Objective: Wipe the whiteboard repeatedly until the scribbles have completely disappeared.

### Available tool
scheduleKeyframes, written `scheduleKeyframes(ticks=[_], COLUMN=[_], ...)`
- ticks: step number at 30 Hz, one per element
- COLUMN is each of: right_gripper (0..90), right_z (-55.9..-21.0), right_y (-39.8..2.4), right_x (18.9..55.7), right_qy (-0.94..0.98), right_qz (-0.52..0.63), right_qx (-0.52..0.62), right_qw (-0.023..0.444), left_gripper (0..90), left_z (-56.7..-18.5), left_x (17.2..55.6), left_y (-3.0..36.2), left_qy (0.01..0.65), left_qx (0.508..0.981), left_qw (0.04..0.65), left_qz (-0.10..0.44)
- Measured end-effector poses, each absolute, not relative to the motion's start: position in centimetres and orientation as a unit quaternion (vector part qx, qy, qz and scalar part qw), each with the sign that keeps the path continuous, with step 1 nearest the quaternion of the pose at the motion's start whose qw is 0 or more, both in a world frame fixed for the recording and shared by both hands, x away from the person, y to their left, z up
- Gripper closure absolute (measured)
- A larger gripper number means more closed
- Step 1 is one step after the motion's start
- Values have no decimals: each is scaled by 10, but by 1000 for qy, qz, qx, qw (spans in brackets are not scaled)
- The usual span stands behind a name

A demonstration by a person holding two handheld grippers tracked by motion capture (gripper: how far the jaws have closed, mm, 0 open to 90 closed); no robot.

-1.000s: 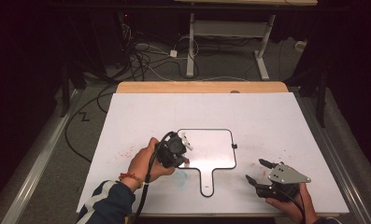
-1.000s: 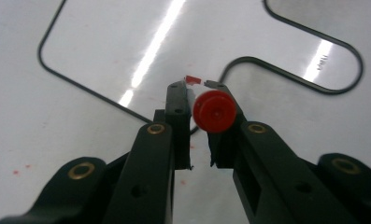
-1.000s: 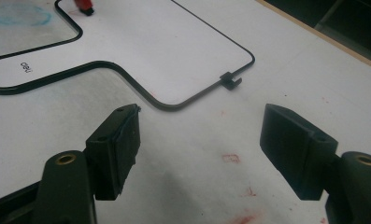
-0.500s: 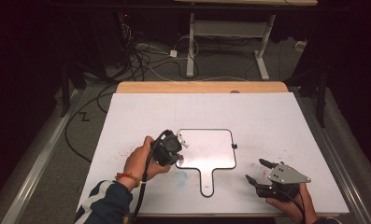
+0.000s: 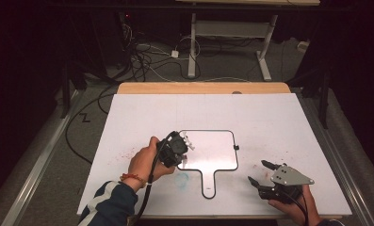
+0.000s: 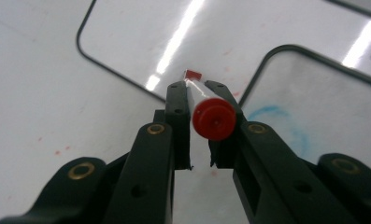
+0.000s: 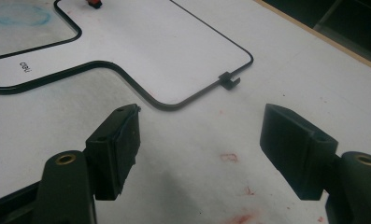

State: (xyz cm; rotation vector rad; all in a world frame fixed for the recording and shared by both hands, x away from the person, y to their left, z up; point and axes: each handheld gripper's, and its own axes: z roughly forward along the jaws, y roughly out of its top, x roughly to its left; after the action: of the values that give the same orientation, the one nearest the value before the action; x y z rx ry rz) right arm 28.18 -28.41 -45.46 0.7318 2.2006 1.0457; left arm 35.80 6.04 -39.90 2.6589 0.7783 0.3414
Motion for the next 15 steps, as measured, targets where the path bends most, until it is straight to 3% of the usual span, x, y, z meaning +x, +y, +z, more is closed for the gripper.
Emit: scheduleKeyframes(ticks=[2,3,7,11,13,15], right_gripper=[296,296,296,296,296,296], right_z=[-455,-455,-455,-455,-454,-455], right_y=[-284,-284,-284,-282,-282,-283], right_x=[282,282,282,281,281,282], right_qy=[827,827,827,828,828,828], right_qz=[393,393,393,392,392,393], right_qx=[275,275,275,273,273,273], right_qw=[294,295,294,294,293,293], left_gripper=[789,789,789,789,789,789], left_z=[-400,-394,-394,-396,-400,-400], left_x=[355,357,347,357,360,360], left_y=[60,63,54,59,64,65], left_qy=[273,223,204,226,269,267], left_qx=[936,955,960,954,939,940], left_qw=[188,158,148,130,168,167], left_qz=[116,113,121,150,133,131])
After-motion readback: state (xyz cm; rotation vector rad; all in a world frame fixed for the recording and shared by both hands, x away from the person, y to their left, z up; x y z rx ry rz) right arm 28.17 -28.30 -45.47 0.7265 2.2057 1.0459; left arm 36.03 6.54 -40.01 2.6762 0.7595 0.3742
